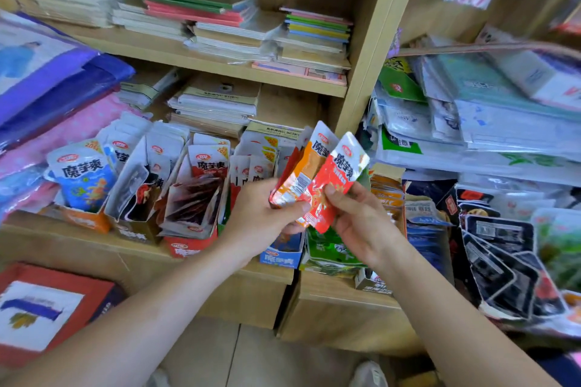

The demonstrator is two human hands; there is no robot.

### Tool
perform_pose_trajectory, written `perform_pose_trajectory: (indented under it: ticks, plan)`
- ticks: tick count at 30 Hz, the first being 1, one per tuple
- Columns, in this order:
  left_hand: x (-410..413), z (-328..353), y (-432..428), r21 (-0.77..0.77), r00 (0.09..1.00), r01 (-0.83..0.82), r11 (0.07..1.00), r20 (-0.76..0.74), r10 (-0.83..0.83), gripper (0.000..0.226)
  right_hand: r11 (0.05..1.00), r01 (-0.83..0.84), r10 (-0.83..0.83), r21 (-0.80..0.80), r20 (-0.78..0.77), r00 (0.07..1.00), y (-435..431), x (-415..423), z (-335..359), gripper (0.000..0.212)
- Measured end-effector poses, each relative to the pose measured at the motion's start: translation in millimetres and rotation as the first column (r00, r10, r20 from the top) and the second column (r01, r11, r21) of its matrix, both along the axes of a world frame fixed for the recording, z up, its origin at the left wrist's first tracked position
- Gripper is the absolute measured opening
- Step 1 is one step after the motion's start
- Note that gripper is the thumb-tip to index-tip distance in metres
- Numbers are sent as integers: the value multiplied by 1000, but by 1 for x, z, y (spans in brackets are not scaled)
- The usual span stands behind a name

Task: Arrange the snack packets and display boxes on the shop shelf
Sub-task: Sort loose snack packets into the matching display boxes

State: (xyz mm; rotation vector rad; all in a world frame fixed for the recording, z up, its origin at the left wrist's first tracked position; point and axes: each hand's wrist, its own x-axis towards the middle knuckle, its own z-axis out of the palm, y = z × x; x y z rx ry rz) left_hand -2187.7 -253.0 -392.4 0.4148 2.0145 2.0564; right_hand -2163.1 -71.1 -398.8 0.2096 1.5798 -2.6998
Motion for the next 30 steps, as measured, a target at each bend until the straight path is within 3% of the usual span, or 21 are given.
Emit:
perform_pose_trajectory:
  ticks: [7, 12, 16, 20, 30]
  plan:
    - [3, 0, 2, -159, 962, -59, 986, -272, 14, 15, 1000, 11, -12, 23, 29, 1000, 2, 4, 0, 46]
    - [0, 2, 3, 79, 995, -45, 996, -83, 51, 16, 998, -36, 34, 59, 31, 999, 7, 3, 1, 50]
    - [-6, -4, -2, 53, 985, -142, 988, -94, 147, 12, 994, 27, -32, 104, 49, 998, 4, 2, 3, 41]
    - [-20, 1, -23, 46, 924, -350, 936, -151, 352, 8, 973, 175, -182, 149, 36, 983, 5, -1, 9, 25]
    - [-36, 20, -121, 114, 744, -643, 757, -142, 653, 12, 913, 233, -221, 335, -75, 972, -28, -12, 19, 18]
